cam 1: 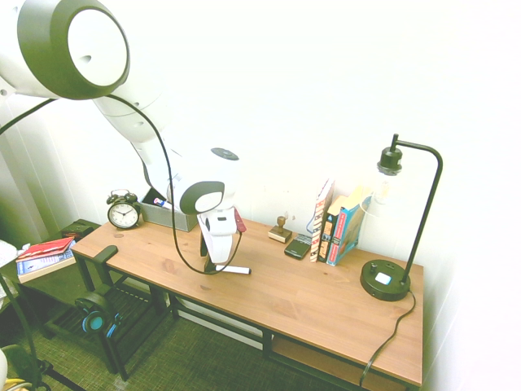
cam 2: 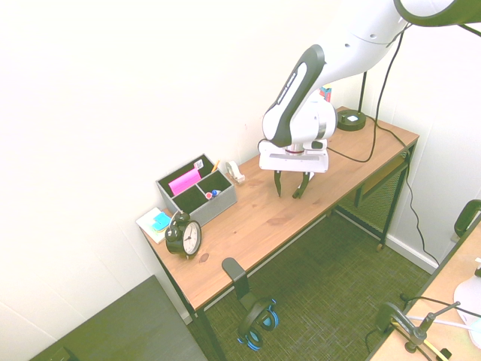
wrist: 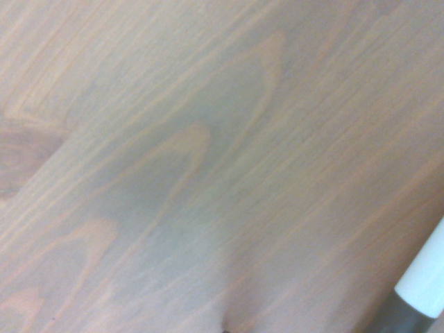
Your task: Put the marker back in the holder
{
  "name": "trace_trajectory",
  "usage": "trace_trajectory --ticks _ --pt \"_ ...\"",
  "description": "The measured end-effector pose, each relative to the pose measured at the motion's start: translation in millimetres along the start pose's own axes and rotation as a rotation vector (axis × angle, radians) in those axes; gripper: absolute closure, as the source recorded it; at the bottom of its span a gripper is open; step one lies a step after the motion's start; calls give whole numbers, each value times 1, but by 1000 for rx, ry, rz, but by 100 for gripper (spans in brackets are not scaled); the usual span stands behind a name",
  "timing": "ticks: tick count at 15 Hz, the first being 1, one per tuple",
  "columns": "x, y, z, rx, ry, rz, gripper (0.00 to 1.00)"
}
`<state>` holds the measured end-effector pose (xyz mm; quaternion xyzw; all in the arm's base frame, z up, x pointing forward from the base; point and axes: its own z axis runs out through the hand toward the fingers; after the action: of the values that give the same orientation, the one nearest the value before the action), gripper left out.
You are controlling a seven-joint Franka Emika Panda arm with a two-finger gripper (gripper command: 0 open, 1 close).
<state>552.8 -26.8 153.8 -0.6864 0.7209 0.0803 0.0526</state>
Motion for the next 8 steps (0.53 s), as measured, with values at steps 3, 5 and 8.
trace_trajectory --ticks 3,5,8 --pt "6 3 0 -5 -2 10 100" --pt "9 6 0 -8 -1 13 100" --pt "13 10 0 -9 1 13 100"
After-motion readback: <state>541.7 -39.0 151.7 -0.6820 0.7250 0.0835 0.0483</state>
